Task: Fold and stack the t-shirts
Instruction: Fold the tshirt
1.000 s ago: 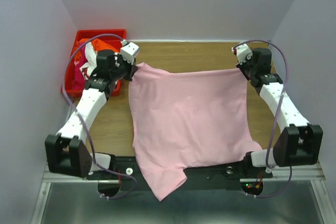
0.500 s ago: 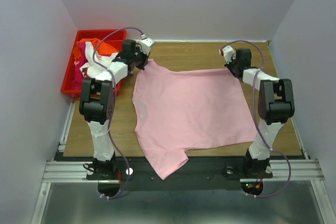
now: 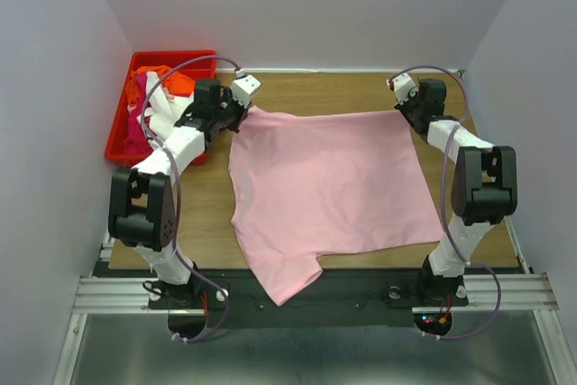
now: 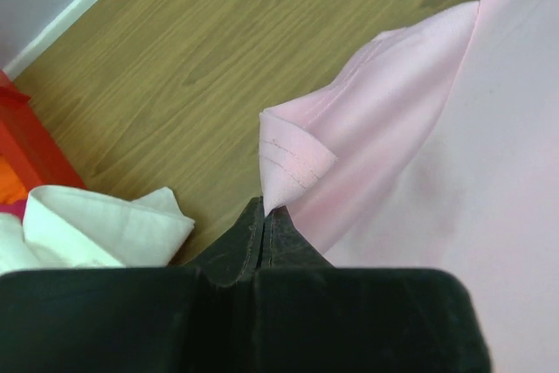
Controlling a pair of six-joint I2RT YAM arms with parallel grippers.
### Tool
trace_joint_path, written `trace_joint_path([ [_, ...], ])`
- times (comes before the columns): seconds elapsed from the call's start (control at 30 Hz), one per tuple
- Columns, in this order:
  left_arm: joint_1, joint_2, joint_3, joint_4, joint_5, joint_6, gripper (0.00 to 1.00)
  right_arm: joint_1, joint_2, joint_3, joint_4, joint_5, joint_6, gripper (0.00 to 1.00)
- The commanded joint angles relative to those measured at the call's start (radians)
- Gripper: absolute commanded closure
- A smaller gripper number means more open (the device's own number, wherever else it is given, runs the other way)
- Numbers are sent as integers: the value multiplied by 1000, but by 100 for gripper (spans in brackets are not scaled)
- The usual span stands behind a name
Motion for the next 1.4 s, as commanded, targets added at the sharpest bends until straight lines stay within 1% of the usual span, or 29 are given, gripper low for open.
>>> trace_joint_path([
  [0.0,-5,-128,-108,-3,24,46,100,-30,-69,-30,52,-37,-26,100],
  [0.13,-28,-227,-193,-16,16,59,100,-44,-105,-51,37,-47,-38,99],
  [0.17,-35,-259,-205,-19,1,66,100,-46,-118,-58,34,-83,-45,99],
  [0.53,-135,-385,-401,-25,-136,125,100,-46,-166,-160,-12,-119,-86,99],
  [0.7,-170,-414,-469,-32,-160,158,100,-46,-178,-208,-26,-122,-101,99],
  [0.9,-229,-426,-504,-57,-180,169,100,-46,-175,-255,-28,-116,-126,99],
  [1.27,-262,-434,-562,-128,-185,223,100,-46,-189,-328,-31,-122,-163,99],
  [1.3,-267,-428,-561,-132,-185,223,98,-46,-185,-328,-32,-119,-166,99],
  [1.33,-270,-425,-561,-143,-185,226,82,-46,-178,-325,-35,-114,-166,99],
  [1.37,-272,-428,-559,-152,-161,230,77,-46,-165,-318,-35,-102,-166,99],
])
